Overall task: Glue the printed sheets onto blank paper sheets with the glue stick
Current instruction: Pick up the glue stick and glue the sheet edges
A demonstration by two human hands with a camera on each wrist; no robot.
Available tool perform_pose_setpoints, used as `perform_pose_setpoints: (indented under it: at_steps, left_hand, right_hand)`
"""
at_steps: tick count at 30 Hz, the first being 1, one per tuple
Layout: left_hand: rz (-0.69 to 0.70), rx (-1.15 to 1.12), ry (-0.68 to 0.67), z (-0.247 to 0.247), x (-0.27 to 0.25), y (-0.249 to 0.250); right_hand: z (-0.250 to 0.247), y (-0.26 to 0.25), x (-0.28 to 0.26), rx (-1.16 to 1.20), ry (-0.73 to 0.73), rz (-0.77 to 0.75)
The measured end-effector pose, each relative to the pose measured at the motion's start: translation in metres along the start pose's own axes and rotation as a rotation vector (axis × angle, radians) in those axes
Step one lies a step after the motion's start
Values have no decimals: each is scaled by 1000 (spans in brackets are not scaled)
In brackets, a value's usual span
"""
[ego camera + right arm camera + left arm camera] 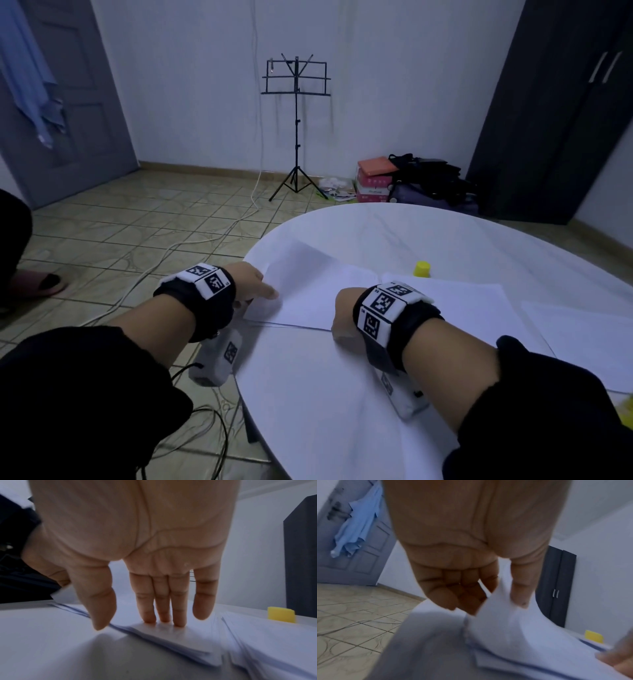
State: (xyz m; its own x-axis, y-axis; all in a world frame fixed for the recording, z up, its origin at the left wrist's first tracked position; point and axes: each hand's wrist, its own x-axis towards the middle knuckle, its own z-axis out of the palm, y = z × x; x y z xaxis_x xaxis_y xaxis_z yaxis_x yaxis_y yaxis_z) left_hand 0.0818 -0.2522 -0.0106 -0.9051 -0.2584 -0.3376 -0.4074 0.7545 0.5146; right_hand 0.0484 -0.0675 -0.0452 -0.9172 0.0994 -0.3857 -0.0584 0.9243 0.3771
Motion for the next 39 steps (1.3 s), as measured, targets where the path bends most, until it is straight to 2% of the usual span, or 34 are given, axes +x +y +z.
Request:
perform_pose_setpoints:
  at_steps: [1, 2, 4, 6, 8, 12, 16, 20, 27, 33, 36, 39]
  left_hand:
    - [5, -96, -10, 1, 1, -1]
    - [-2, -252, -15, 2, 2, -2]
    - [-70, -606, -62, 6, 4, -3]
    - [-96, -833, -118, 11, 2, -1]
    - [-108, -904, -142, 16, 6, -1]
    - [-148, -914, -190, 19, 14, -5]
    - [-141, -906, -178, 19, 15, -6]
    - [-156, -897, -184, 21, 19, -12]
    - [-137, -877, -126, 28, 15, -9]
    - [-81, -835, -39, 35, -4, 3]
    - [-26, -726, -36, 36, -20, 15]
    - [30, -627, -5, 33, -40, 24]
  right_hand:
    - [-5, 0, -7, 61, 60, -80]
    - [-9, 8, -16, 109, 55, -201]
    - [-18, 22, -33, 182, 31, -304]
    - [-22, 24, -43, 192, 52, -381]
    - [-19, 17, -36, 174, 77, -349]
    - [-16, 3, -35, 224, 165, -284]
    - [-19, 6, -43, 307, 402, -294]
    - [-25, 25, -46, 311, 463, -215]
    - [-32, 62, -37, 522, 309, -94]
    - [-28, 87, -54, 922, 397, -196]
    - [-23, 100, -71, 1068, 351, -227]
    - [-13, 120, -87, 1252, 334, -189]
